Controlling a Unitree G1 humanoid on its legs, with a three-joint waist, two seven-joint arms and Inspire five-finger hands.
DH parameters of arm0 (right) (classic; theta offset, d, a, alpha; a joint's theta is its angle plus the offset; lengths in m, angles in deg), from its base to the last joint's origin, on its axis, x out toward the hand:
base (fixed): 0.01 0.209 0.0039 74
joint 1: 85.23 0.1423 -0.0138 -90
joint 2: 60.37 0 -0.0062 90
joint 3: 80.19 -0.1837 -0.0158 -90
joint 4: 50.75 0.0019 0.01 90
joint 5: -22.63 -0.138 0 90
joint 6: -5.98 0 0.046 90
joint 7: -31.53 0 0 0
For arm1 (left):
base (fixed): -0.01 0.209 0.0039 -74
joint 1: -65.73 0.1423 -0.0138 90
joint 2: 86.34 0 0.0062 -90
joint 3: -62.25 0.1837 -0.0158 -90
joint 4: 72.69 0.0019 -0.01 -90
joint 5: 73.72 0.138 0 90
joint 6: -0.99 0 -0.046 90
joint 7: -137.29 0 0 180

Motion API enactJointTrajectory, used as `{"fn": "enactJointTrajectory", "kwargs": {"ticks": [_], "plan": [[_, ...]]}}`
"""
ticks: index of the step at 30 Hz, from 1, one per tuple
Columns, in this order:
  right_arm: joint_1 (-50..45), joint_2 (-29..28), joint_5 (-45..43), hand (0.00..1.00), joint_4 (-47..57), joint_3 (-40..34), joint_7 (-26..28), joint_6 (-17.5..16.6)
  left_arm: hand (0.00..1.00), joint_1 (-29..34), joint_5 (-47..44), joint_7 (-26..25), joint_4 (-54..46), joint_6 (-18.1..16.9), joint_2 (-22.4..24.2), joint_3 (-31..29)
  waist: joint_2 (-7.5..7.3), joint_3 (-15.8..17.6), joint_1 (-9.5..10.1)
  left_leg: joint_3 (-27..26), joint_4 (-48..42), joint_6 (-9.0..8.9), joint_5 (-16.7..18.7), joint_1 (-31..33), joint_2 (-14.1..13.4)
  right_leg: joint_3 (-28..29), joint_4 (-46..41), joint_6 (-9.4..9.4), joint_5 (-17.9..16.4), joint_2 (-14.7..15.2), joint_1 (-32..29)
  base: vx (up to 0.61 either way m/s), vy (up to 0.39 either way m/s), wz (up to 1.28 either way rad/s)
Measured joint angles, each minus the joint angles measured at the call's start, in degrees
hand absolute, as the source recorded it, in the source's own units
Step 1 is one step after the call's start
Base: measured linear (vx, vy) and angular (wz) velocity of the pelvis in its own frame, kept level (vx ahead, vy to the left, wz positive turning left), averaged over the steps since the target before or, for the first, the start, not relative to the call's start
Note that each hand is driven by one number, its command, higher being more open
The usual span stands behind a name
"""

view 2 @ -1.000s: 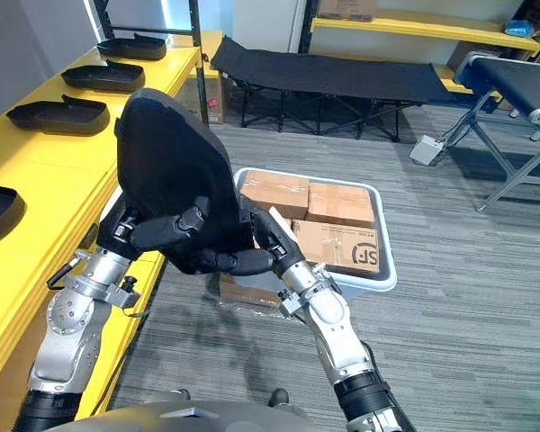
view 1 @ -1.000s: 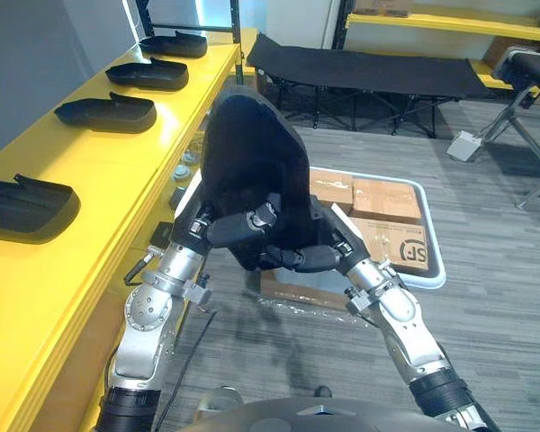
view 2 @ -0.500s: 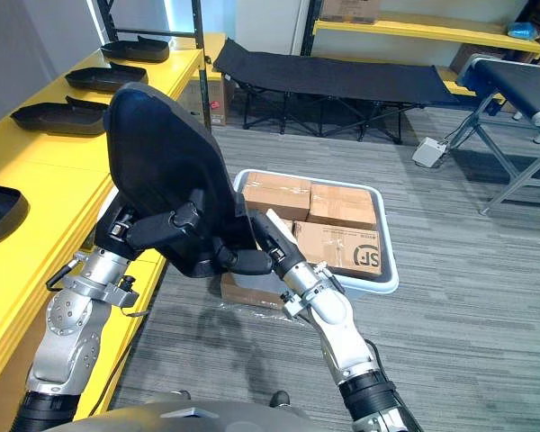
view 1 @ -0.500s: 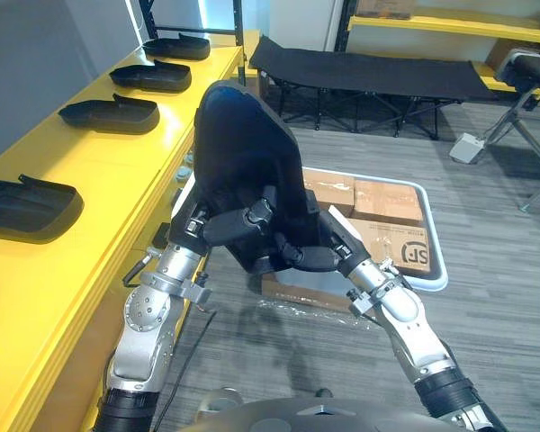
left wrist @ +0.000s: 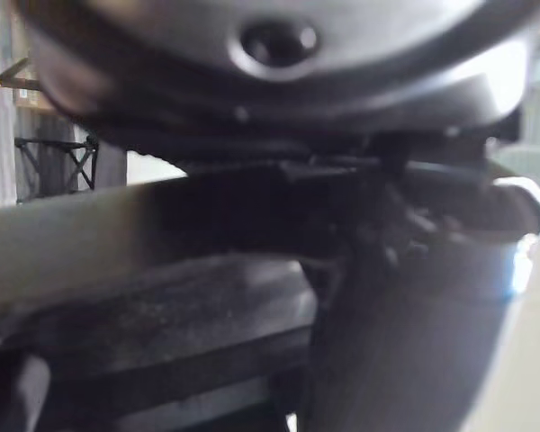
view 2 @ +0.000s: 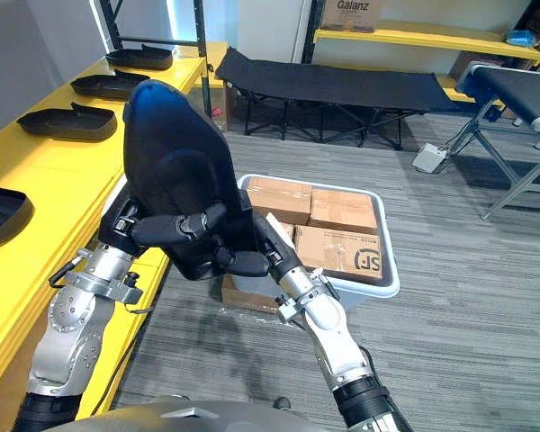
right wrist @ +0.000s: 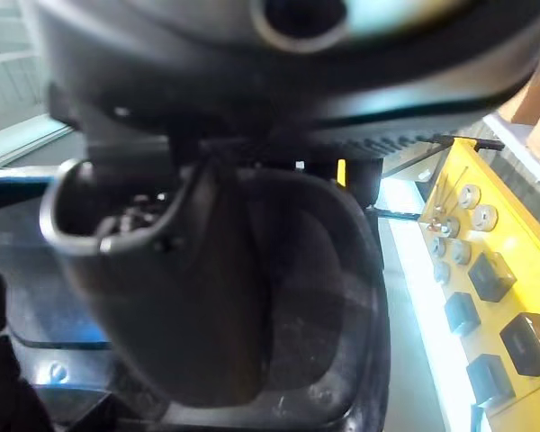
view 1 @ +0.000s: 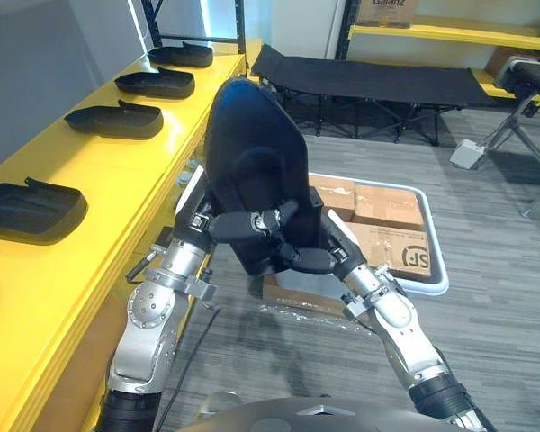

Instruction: Walk over and take three plastic housings, then place them on the shelf

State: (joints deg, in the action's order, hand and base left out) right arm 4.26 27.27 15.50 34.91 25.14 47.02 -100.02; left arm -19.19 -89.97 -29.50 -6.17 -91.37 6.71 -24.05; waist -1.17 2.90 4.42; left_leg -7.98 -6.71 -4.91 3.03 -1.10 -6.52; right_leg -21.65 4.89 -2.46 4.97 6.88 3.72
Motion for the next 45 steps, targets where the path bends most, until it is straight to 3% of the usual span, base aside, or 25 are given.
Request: {"fn": "enactJointTrajectory", "kwargs": {"ticks": [11, 17, 20, 24, 29, 33, 35, 38, 45], "plan": [[0.0, -0.5, 0.2, 0.0, -0.5, 0.7, -1.4, 1.9, 1.0, 0.0, -4.5, -2.4, 3.3, 0.5, 2.1, 0.2, 0.18, -0.5, 0.06, 0.2, 1.2, 0.02, -0.7, -0.4, 0.1, -0.3, 0.0, -0.03, 0.0, 0.0, 0.0, 0.0, 0.0, 0.0], [-0.6, -2.3, 3.5, 0.0, -0.6, 1.1, -4.9, 2.1, 1.0, 0.7, -6.4, -8.4, 5.1, 0.1, 4.3, -0.2, 0.37, -0.7, 0.06, 0.2, 1.4, -0.07, -0.9, -0.5, 0.1, -0.3, 0.0, -0.19, -0.2, -0.1, 0.0, 0.0, 0.0, 0.0], [-0.7, -2.4, 6.2, 0.0, -0.6, 0.7, -7.7, 2.1, 1.0, 2.4, -8.3, -12.0, 6.2, -0.9, 5.7, -3.0, 0.37, -0.8, 0.09, 0.1, 1.9, -0.1, -1.1, -0.8, 0.1, -0.3, 0.0, -0.45, 0.0, -0.1, 0.0, 0.0, 0.0, 0.0], [-0.8, -2.4, 6.9, 0.0, -0.6, -2.7, -9.7, 3.0, 1.0, 2.6, -14.7, -15.9, 8.2, -5.6, 7.7, -9.3, 0.27, -0.8, 0.34, 0.1, 2.2, -0.13, -1.2, -1.3, 0.0, -0.2, 0.0, -0.48, 0.1, -0.2, 0.4, 0.0, 0.0, 0.0], [-1.9, -2.8, 6.8, 0.0, -0.6, -9.5, -11.2, 3.3, 1.0, 2.5, -21.9, -19.4, 8.1, -16.5, 10.8, -18.5, -0.09, -1.0, 0.26, -0.2, 2.5, -0.13, -1.2, -1.6, 0.0, 0.0, 0.0, -0.51, 0.1, -0.2, 0.4, 0.0, 0.0, 0.0], [-3.3, -3.4, 6.8, 0.0, -0.6, -11.5, -11.3, 3.3, 1.0, 2.5, -21.9, -19.5, 8.1, -18.8, 11.4, -20.4, -0.57, -1.4, 0.32, -0.3, 2.9, -0.2, -1.2, -1.8, 0.0, 0.2, 0.0, -0.51, 0.1, -0.2, 0.4, 0.0, 0.006, -0.01], [-3.7, -3.9, 6.8, 0.0, -0.6, -11.5, -10.8, 3.3, 1.0, 2.5, -21.9, -19.2, 8.1, -18.6, 11.6, -20.3, -0.62, -1.4, 0.21, -0.7, 3.0, -0.2, -1.2, -2.1, 0.0, 0.5, 0.0, -0.48, 0.0, -0.2, 0.4, -0.01, 0.028, -0.08], [-3.9, -5.1, 6.8, 0.0, -0.7, -11.4, -10.1, 3.3, 1.0, 2.1, -24.0, -14.8, 8.1, -16.6, 12.3, -20.3, -0.6, -1.4, 0.01, -0.9, 3.0, -0.21, -1.2, -2.1, 0.0, 0.6, 0.0, -0.2, -0.3, -0.2, 0.4, 0.0, 0.01, -0.02], [-3.9, -5.1, 6.7, 0.0, -2.7, -11.4, -8.0, 2.9, 1.0, 2.1, -23.6, -2.5, 8.1, -6.5, 12.1, -17.5, -0.25, -1.2, -0.01, -1.0, 3.1, -0.27, -1.1, -2.1, -0.1, 0.5, 0.0, -0.06, -0.5, -0.2, 0.3, 0.0, 0.0, 0.0]]}}
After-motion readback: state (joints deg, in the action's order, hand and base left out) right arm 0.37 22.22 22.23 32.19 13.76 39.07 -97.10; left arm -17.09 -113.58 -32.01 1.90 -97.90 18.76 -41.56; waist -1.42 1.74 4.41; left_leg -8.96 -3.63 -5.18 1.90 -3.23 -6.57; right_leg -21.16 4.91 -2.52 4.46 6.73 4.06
